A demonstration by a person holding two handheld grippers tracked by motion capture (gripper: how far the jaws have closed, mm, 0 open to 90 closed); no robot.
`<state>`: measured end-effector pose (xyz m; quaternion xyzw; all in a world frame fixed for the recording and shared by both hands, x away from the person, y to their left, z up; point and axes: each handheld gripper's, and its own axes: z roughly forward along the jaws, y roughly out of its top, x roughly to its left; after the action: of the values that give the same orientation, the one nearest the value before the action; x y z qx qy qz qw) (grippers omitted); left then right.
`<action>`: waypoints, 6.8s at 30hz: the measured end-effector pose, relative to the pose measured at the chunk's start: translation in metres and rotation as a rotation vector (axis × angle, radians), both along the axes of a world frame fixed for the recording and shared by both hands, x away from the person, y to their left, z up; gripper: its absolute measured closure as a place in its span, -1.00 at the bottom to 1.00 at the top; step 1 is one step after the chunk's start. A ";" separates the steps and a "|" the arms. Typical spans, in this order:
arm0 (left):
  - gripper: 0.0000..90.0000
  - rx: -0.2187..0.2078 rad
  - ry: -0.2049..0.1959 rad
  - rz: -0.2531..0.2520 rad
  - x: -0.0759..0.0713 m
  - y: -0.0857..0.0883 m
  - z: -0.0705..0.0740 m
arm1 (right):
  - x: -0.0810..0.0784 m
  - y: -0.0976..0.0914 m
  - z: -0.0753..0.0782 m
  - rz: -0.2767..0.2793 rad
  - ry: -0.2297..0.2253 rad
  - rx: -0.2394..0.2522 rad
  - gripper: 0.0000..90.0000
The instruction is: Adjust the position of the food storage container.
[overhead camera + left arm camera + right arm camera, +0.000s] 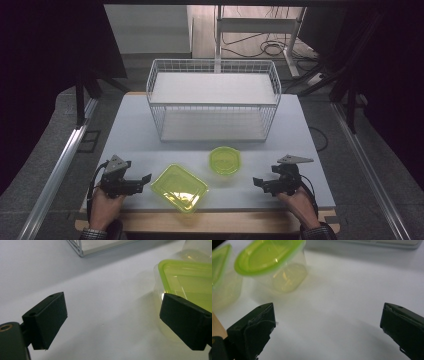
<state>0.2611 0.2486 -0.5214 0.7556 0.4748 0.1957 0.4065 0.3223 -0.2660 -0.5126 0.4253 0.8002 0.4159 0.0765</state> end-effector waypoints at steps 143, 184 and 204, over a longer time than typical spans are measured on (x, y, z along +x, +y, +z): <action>-0.88 0.111 -0.022 -0.018 0.004 -0.008 -0.007 | 0.036 0.070 0.037 0.117 -0.036 -0.155 0.97; -0.03 0.139 0.082 -0.059 0.002 -0.015 -0.001 | 0.003 0.018 0.037 0.019 -0.035 -0.119 0.97; 1.00 0.097 0.162 -0.183 0.001 -0.032 -0.001 | -0.039 0.115 0.006 0.328 0.122 -0.055 0.97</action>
<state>0.2621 0.2169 -0.5219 0.8277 0.4253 0.1190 0.3462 0.2836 -0.1514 -0.5061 0.3113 0.8730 0.3742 -0.0297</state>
